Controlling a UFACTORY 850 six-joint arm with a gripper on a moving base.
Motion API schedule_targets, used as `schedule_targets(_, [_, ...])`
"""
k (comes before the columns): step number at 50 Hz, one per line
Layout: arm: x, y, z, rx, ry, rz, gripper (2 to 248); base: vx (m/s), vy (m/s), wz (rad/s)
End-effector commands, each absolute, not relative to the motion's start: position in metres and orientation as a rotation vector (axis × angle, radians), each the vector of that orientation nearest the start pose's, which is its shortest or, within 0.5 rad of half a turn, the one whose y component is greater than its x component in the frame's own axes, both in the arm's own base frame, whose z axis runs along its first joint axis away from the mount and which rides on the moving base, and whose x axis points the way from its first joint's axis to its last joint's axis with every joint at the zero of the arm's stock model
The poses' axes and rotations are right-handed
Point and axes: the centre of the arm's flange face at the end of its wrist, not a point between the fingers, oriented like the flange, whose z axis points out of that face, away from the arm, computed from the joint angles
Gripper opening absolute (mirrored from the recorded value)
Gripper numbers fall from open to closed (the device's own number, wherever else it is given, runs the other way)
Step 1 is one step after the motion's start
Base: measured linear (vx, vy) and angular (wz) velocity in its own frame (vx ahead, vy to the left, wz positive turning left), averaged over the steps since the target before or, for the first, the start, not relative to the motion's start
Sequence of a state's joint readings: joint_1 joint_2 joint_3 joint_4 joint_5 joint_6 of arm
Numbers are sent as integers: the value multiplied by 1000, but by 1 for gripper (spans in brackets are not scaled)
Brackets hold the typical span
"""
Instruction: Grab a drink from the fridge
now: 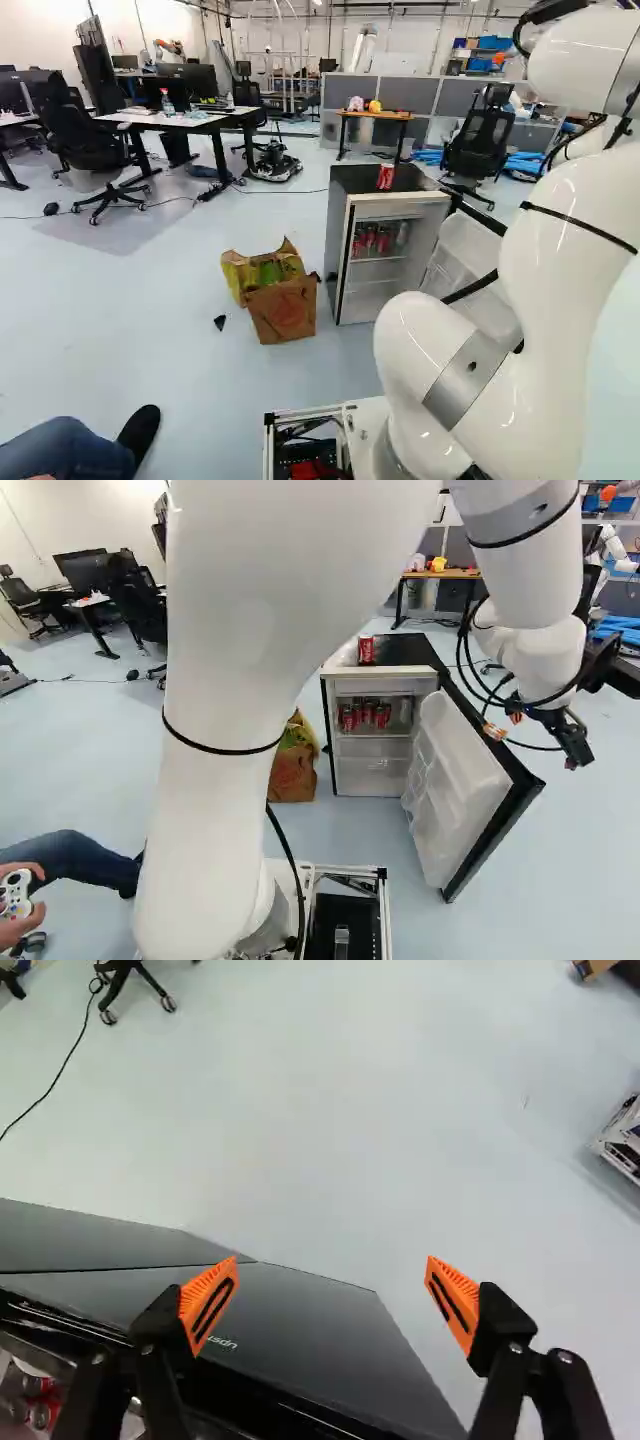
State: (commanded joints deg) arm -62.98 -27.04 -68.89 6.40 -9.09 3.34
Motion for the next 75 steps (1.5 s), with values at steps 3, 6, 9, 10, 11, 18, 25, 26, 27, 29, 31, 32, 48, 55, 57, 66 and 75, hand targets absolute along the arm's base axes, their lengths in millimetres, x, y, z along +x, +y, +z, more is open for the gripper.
schedule_targets(3, [279,-556,418,-2628,1941,-859,247,0,0,0])
schedule_targets(6, [274,-559,418,-2621,1954,-849,247,0,0,0])
schedule_targets(9, [271,-560,417,-2616,1961,-839,247,0,0,0])
schedule_targets(10, [271,-559,417,-2616,1961,-835,247,0,0,0])
schedule_targets(11, [271,-559,417,-2616,1960,-832,247,0,0,0])
schedule_targets(18, [270,-558,416,-2614,1958,-810,247,0,0,0])
schedule_targets(25, [270,-557,416,-2613,1956,-790,247,0,0,0])
schedule_targets(26, [270,-557,416,-2613,1956,-787,247,0,0,0])
schedule_targets(27, [270,-557,416,-2612,1955,-784,247,0,0,0])
schedule_targets(29, [270,-557,416,-2612,1955,-779,247,0,0,0])
schedule_targets(31, [270,-556,415,-2611,1954,-774,247,0,0,0])
schedule_targets(32, [270,-556,415,-2611,1954,-771,247,0,0,0])
schedule_targets(48, [269,-553,414,-2608,1948,-728,247,0,0,0])
schedule_targets(55, [269,-551,414,-2607,1945,-707,247,0,0,0])
schedule_targets(57, [268,-550,414,-2606,1944,-701,247,0,0,0])
schedule_targets(66, [267,-546,413,-2604,1939,-674,247,0,0,0])
schedule_targets(75, [265,-541,413,-2604,1934,-646,247,0,0,0])
